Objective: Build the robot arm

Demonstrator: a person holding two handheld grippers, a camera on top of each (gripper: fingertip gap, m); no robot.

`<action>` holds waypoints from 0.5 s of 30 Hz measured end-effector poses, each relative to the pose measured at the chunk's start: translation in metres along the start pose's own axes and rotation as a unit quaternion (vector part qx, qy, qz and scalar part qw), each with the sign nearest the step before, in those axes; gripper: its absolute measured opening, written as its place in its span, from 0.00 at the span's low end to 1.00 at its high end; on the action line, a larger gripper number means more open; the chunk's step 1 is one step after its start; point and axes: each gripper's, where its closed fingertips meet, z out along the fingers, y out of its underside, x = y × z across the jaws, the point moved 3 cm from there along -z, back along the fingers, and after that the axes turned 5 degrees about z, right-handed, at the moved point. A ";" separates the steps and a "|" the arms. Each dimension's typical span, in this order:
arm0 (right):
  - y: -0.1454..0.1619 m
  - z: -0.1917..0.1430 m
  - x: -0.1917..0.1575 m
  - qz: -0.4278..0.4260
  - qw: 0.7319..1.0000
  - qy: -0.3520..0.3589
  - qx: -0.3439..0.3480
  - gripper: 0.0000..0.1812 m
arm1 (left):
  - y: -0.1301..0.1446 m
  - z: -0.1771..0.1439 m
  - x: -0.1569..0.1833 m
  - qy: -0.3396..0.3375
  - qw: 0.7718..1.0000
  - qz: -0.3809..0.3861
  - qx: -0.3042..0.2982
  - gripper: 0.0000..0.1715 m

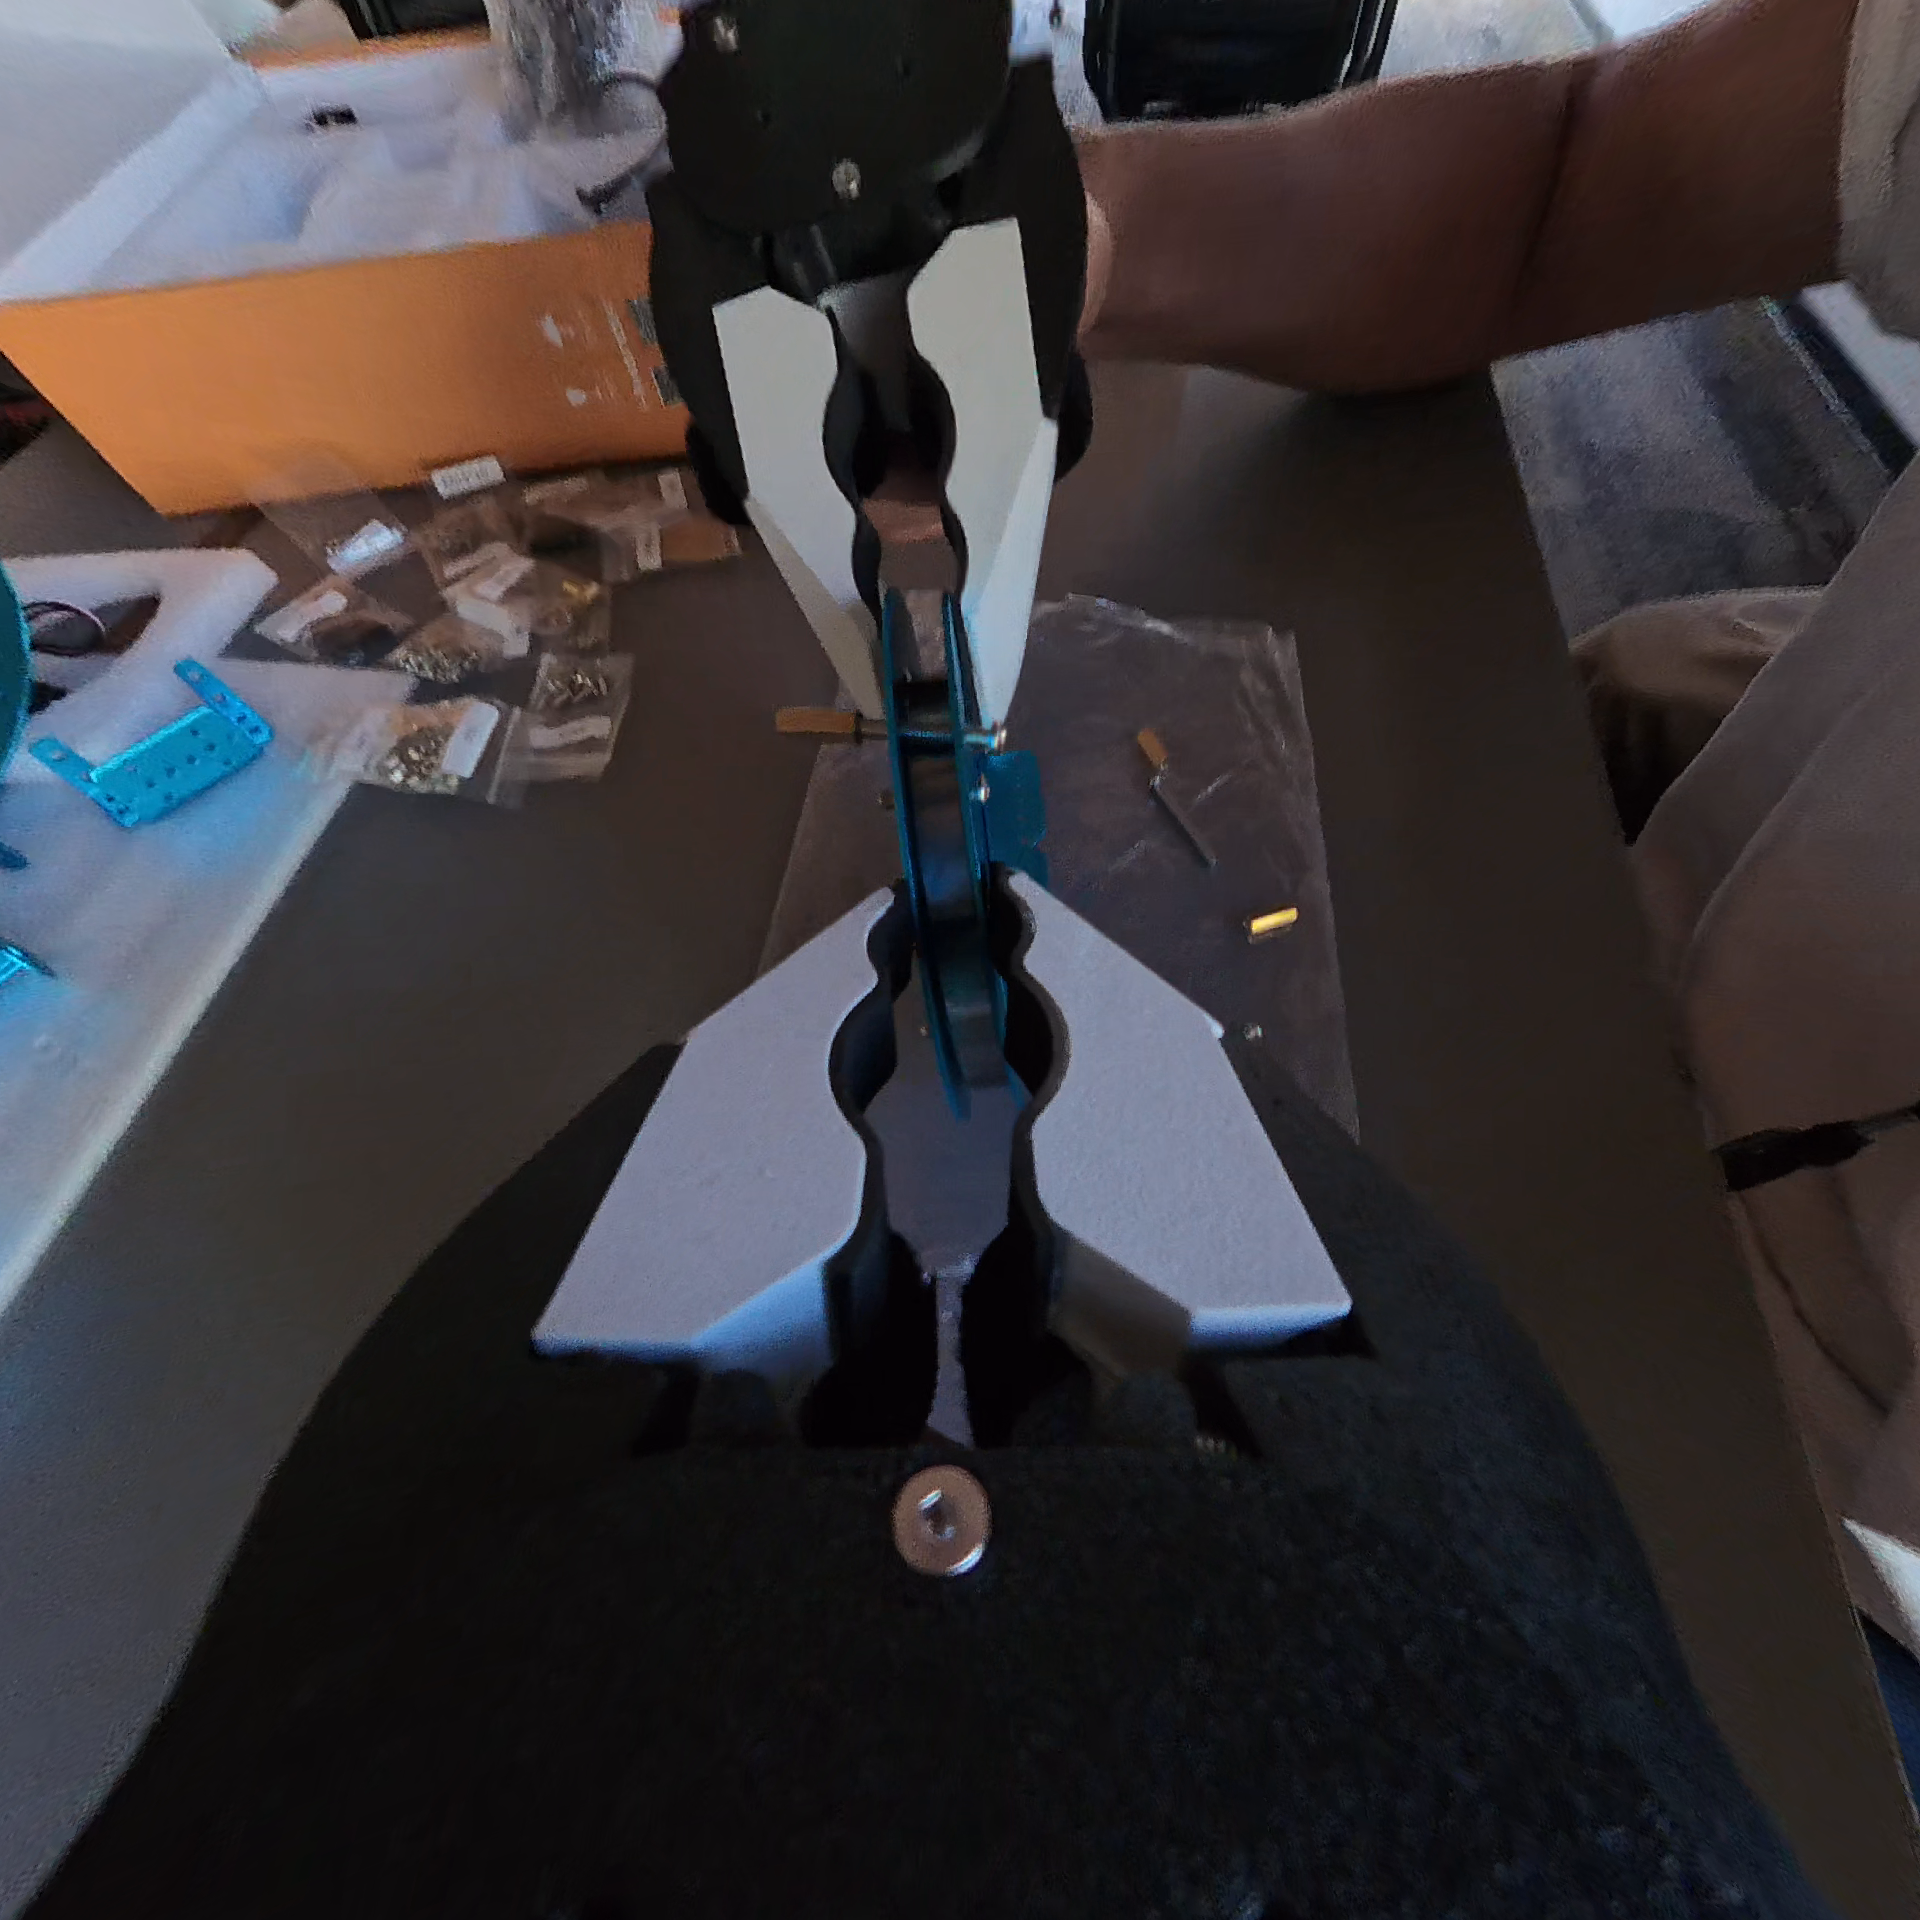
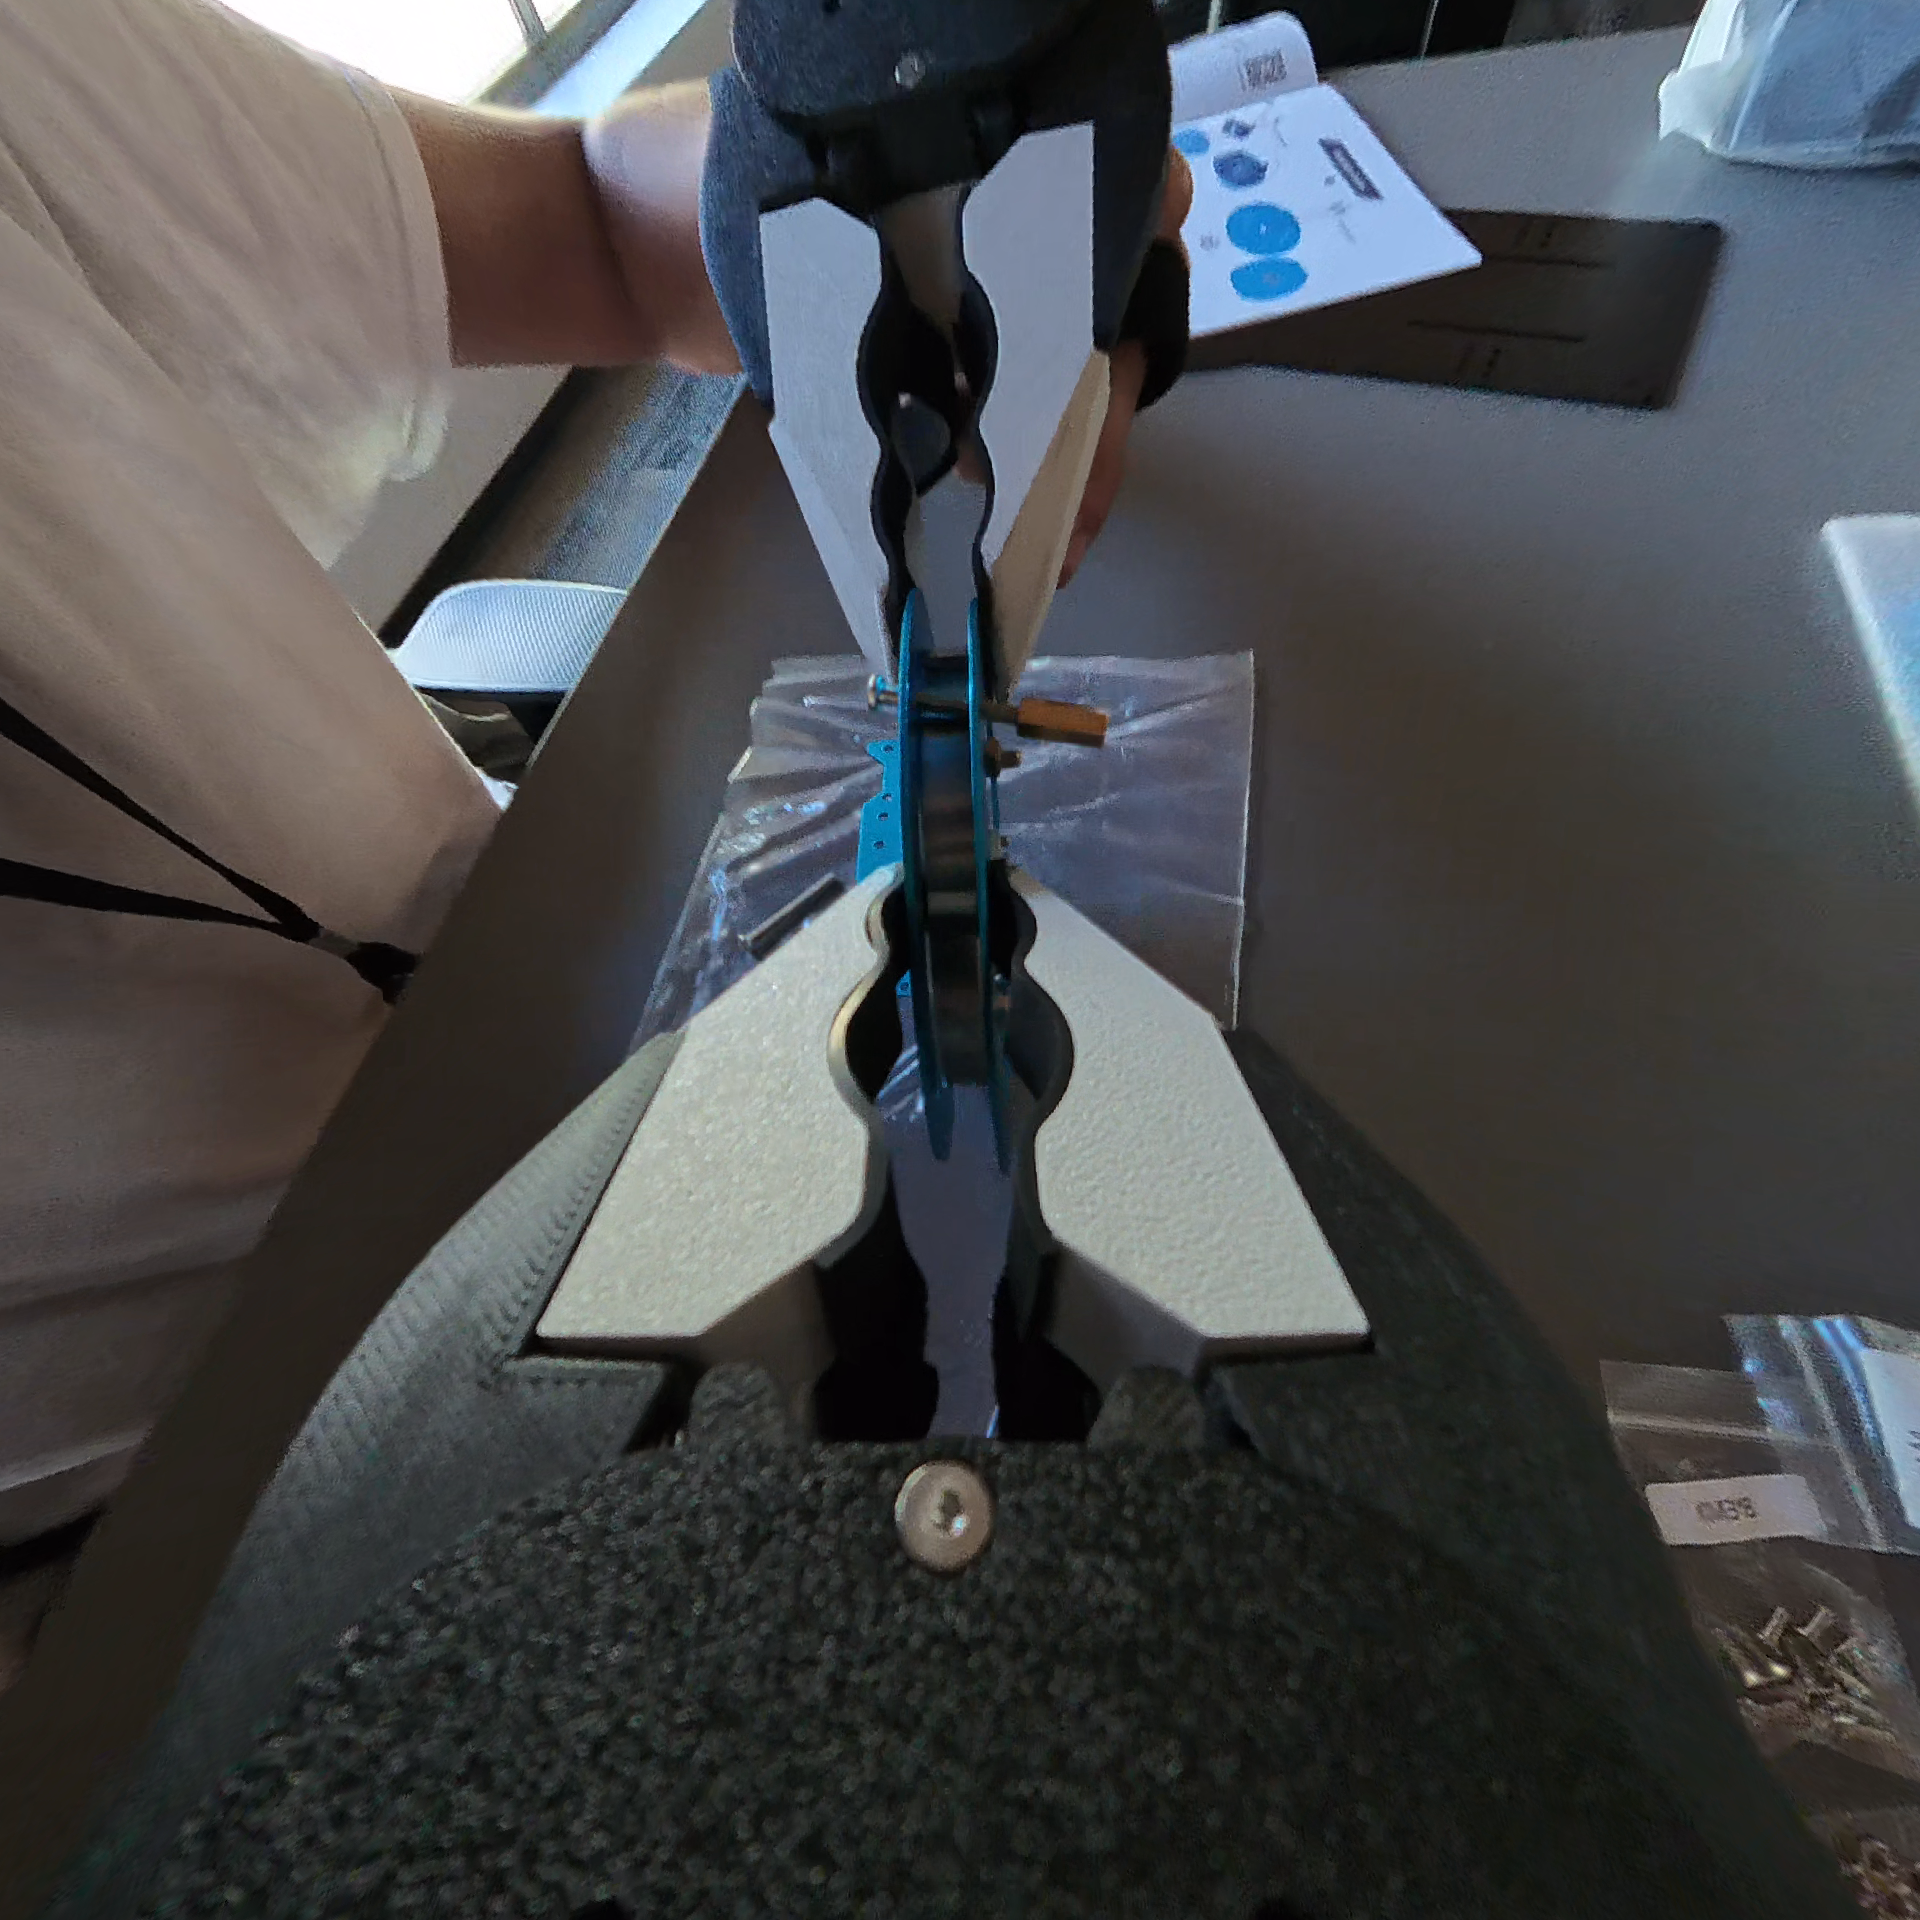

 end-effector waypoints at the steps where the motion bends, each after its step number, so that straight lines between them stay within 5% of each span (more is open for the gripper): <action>1: 0.001 0.001 0.002 0.003 1.000 -0.001 0.007 0.07 | 0.002 0.000 -0.001 0.001 1.000 -0.006 0.002 0.08; 6: 0.005 0.000 0.001 0.024 1.000 -0.018 0.008 0.08 | 0.000 0.002 0.000 -0.002 1.000 0.008 0.001 0.08; 9: -0.001 -0.005 0.000 0.035 0.999 -0.011 0.011 0.19 | -0.003 0.004 0.003 0.000 1.000 0.018 0.003 0.08; 15: -0.006 -0.002 0.001 -0.017 0.999 0.039 -0.008 0.07 | -0.003 0.007 -0.003 -0.029 0.999 0.019 0.003 0.09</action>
